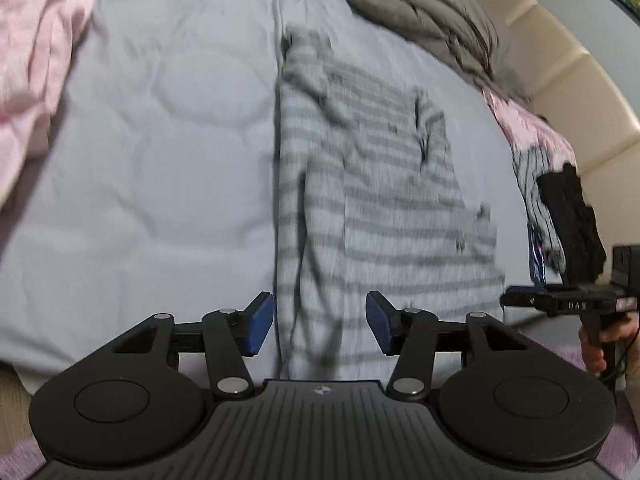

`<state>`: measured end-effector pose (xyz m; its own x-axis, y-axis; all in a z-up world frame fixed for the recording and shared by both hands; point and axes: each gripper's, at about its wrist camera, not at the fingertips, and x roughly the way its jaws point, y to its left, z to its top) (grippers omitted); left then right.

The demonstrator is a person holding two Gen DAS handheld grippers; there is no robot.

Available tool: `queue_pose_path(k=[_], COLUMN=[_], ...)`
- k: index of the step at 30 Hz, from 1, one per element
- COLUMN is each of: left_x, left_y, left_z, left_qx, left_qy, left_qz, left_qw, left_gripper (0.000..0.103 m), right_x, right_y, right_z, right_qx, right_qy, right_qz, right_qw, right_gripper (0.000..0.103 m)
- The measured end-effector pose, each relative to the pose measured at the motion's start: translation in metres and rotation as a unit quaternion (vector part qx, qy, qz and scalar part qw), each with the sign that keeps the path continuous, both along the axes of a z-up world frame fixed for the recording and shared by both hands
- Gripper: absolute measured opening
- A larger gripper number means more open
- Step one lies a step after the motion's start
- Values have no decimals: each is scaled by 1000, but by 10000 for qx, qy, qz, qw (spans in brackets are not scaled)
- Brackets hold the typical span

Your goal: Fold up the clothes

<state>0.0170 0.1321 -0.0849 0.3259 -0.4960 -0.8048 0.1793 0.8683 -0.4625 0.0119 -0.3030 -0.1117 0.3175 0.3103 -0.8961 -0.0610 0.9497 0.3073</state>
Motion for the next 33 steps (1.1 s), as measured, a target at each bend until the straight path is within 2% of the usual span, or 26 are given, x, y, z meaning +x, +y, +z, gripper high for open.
queue_pose_path(k=[4,8,14,16,21,24,33], left_x=[30,65,112,127,170,196,256], left_y=[-15,-36,-55,-61,-72,-80,-96], left_z=[14,30,44,42,24,10,-10], left_qx=[273,777,1119,1192,1372,1544,1641], left_qy=[-140,-361,-587,-640,-698,-684,-614], left_qz=[58,-119,-231,-279,-285,-386,-293], left_qw=[9995,9963,9917,9904,9877,9849,9841], left_gripper=[49,49,49,50,50,50,50], right_x=[23,50,92,106,148,171,250], right_y=[1,6,17,17,14,14,4], right_z=[16,30,28,24,13,10,8], right_qx=[-361,-560,-962,-1032,-1015,-1111,-926], right_qy=[-206,-319,-253,-237,-239,-331,-638], right_qz=[12,67,224,213,110,72,-427], right_qw=[9991,9979,9948,9941,9945,9932,9927], right_gripper=[52,52,53,60,61,66,66])
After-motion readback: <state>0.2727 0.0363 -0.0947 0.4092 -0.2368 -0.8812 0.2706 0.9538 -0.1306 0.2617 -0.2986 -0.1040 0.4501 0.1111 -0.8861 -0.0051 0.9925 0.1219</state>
